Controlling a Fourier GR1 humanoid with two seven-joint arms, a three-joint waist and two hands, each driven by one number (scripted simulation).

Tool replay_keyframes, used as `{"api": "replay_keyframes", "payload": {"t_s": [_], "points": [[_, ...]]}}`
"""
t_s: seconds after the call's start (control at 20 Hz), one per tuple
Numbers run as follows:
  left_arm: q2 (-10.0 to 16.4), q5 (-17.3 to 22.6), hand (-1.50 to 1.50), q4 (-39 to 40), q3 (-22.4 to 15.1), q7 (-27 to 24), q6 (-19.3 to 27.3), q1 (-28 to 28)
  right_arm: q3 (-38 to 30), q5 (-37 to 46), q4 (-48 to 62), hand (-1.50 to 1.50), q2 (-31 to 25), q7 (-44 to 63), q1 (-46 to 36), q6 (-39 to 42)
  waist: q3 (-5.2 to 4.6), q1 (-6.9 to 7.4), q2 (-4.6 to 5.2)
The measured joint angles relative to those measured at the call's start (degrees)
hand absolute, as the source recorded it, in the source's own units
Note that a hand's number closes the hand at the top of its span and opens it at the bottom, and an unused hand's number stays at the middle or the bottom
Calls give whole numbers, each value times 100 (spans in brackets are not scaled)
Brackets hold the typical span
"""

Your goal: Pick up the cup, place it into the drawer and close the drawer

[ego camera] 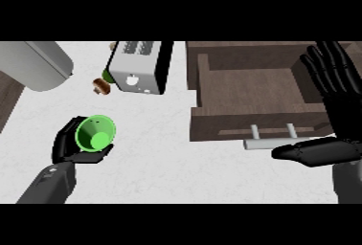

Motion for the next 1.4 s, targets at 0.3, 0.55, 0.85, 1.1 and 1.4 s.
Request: {"api": "replay_keyframes", "payload": {"t_s": [0.3,0.55,0.85,1.1,1.4], "points": [[-364,237,150,-171,221,-219,137,-65,-144,-105,104,-150,-36,-82,-3,32,7,36,-16],[-589,349,150,-376,266,-209,169,-317,-267,-178,77,-150,-130,-39,2,62,14,69,-43],[-862,248,150,-984,-80,181,148,-786,-259,-134,-49,-150,-141,-18,212,82,30,165,-99],[-1146,245,150,-1711,-377,850,193,-1313,-275,-71,-64,-150,-137,79,171,-11,35,225,-125],[-1401,430,150,-2633,-935,2113,624,-1978,-251,67,158,-150,-105,-154,212,-6,38,242,-141]]}}
